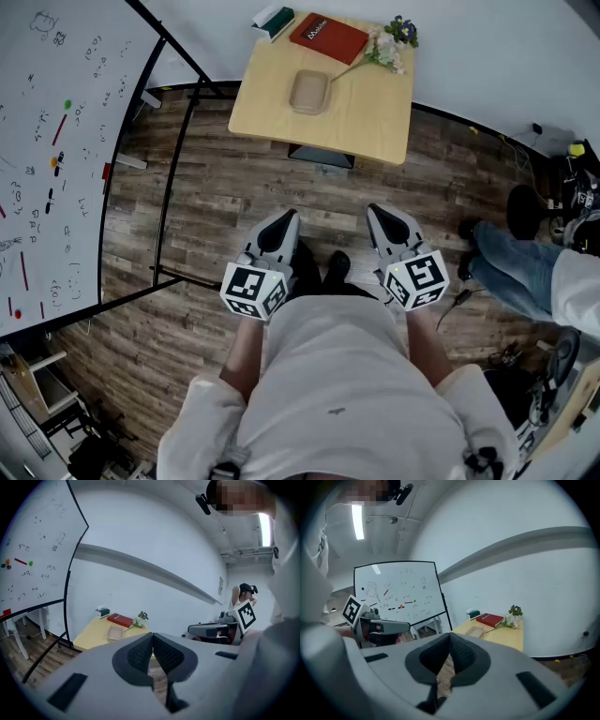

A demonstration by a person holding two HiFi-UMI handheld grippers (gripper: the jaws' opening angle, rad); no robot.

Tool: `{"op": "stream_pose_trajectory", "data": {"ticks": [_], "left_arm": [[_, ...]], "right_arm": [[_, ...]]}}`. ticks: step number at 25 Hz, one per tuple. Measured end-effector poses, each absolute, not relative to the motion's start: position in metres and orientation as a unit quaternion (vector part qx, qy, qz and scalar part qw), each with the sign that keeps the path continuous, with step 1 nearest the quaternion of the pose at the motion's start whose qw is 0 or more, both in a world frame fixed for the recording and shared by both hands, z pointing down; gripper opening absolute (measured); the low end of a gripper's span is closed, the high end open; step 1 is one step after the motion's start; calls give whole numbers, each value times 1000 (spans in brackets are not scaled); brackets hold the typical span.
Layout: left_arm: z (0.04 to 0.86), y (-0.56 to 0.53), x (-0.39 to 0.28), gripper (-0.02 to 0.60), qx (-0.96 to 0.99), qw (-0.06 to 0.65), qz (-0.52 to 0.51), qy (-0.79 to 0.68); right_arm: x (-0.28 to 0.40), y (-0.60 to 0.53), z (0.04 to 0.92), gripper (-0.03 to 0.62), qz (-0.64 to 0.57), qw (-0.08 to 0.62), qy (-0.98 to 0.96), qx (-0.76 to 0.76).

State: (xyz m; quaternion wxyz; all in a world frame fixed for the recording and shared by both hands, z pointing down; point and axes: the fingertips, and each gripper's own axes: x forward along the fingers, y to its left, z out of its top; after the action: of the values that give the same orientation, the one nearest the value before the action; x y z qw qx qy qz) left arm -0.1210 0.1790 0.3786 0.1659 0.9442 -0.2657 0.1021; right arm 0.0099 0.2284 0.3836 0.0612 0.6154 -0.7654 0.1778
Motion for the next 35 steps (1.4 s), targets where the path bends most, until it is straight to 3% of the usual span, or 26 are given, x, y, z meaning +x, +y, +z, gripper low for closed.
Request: {"op": "stream_pose_trajectory", "data": {"ticks": [15, 35], "left_arm": [[377, 222, -98, 5, 952, 156, 110, -242], [386, 213, -114, 6, 946, 163, 118, -256]], "right_arm": [[15, 266, 383, 3, 179, 56, -767, 614], [2, 250, 399, 9, 212, 53, -770, 600]]}}
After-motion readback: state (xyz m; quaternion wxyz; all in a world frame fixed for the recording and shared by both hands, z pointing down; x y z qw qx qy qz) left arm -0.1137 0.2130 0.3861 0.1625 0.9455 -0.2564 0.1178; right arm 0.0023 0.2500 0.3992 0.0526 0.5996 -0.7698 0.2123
